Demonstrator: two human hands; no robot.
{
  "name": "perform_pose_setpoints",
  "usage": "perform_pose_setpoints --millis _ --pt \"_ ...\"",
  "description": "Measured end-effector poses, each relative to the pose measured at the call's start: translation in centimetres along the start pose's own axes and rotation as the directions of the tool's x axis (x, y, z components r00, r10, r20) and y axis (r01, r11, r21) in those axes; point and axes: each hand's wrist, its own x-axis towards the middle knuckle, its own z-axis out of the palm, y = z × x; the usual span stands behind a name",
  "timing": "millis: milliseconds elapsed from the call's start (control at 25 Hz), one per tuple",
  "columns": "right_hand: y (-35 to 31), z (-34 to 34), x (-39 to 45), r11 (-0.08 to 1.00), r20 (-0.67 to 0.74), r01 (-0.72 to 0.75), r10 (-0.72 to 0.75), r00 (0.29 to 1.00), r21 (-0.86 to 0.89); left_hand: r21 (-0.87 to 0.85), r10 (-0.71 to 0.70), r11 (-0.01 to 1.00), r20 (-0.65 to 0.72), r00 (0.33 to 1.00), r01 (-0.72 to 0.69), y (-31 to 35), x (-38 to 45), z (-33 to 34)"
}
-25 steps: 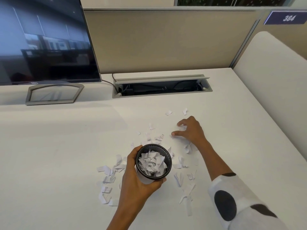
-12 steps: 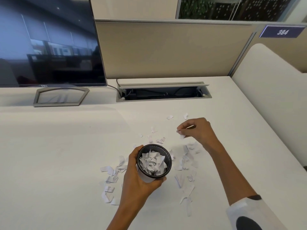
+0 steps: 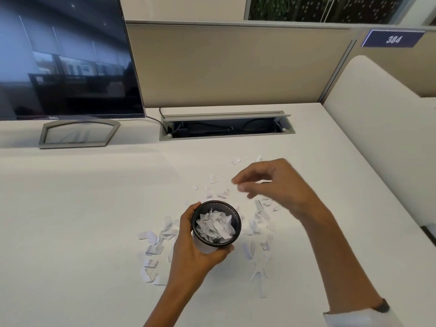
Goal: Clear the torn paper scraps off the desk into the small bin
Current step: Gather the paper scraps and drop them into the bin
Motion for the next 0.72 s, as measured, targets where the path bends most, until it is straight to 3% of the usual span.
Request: perform_pose_setpoints --millis 80,160,280,440,720 --pt "3.0 -2.4 0.9 0.996 -0.19 -0.065 0.075 0.979 0.057 0.002 -0.003 1.0 -0.005 1.0 0.003 -0.1 0.1 -0.2" --pt "7.0 -4.0 1.5 0.969 -0.317 -0.241 0.211 0.925 -0.058 0.0 -0.002 1.0 -0.003 1.0 0.002 0.0 0.1 -0.3" --pt "12.1 -3.9 1.5 0.809 -0.334 -0.503 0.404 0.852 -0.304 -0.005 -0.003 1.0 0.0 1.0 0.003 -0.2 0.1 -0.3" --pt "14.4 -1.2 1.3 0.787 -0.25 -0.435 0.358 0.9 -0.439 -0.014 -0.016 1.0 0.004 1.0 0.016 -0.3 0.2 -0.1" --pt "14.7 1.0 1.5 0.84 -0.295 -0.373 0.269 0.917 -0.394 -0.013 -0.013 1.0 -0.004 1.0 0.013 0.0 0.0 -0.3"
